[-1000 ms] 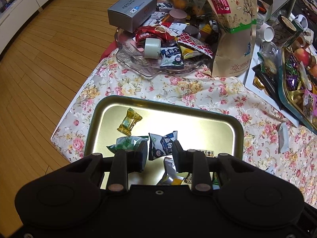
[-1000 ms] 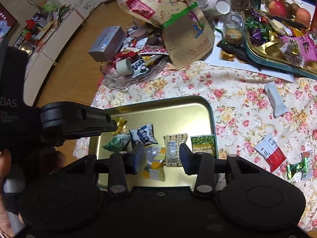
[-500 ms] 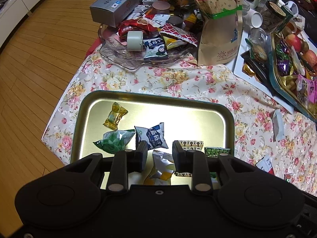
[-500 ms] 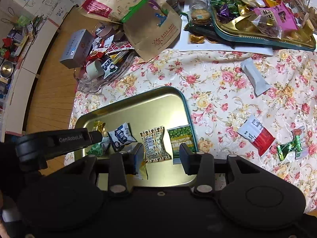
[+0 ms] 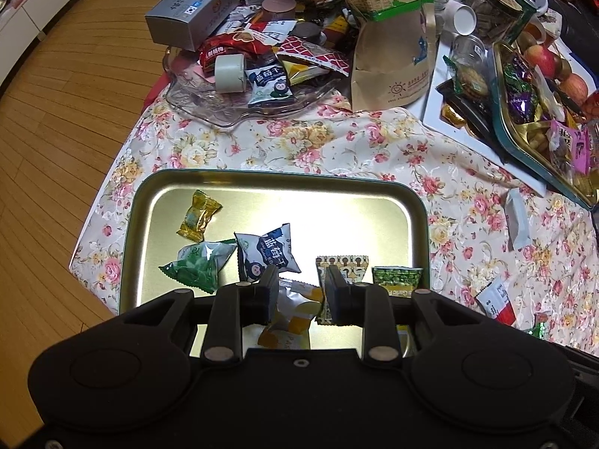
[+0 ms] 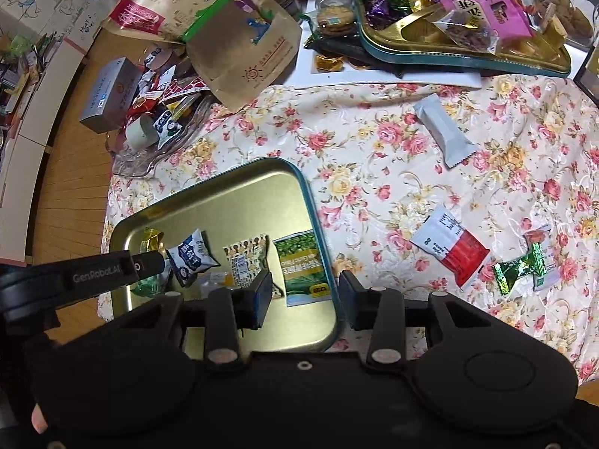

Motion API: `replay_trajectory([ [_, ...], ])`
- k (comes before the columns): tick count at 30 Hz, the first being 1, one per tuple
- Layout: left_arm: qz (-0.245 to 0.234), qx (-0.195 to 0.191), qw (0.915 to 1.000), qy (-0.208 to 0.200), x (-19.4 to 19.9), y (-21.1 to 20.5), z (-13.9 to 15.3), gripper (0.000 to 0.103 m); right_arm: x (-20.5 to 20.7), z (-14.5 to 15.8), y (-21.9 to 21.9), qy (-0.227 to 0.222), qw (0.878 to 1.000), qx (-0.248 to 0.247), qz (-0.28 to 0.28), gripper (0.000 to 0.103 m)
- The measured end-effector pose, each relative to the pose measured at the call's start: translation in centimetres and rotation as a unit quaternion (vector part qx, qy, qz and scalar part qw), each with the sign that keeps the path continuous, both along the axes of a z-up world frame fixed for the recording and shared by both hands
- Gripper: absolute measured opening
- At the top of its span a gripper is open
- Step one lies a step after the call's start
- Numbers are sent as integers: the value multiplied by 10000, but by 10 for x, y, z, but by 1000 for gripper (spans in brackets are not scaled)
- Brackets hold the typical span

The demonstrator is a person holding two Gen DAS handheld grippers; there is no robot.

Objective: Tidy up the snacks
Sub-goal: 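Move right tool back toward the red-white packet and green candy on the cloth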

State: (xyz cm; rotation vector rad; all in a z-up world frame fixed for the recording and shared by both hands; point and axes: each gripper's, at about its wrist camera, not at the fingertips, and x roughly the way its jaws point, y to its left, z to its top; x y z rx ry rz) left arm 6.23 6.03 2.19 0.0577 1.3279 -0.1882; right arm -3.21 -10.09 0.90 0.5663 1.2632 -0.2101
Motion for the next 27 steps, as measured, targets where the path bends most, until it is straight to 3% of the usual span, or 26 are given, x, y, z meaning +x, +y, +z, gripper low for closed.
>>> replay_trajectory([
  [8, -140, -4, 9998, -106, -5, -15, 6, 37, -7, -2, -13, 40, 9999, -25, -131, 43],
  [27, -998, 76, 9950, -27, -38, -83, 2, 37, -43, -23, -75, 407, 9962, -95, -770, 43],
])
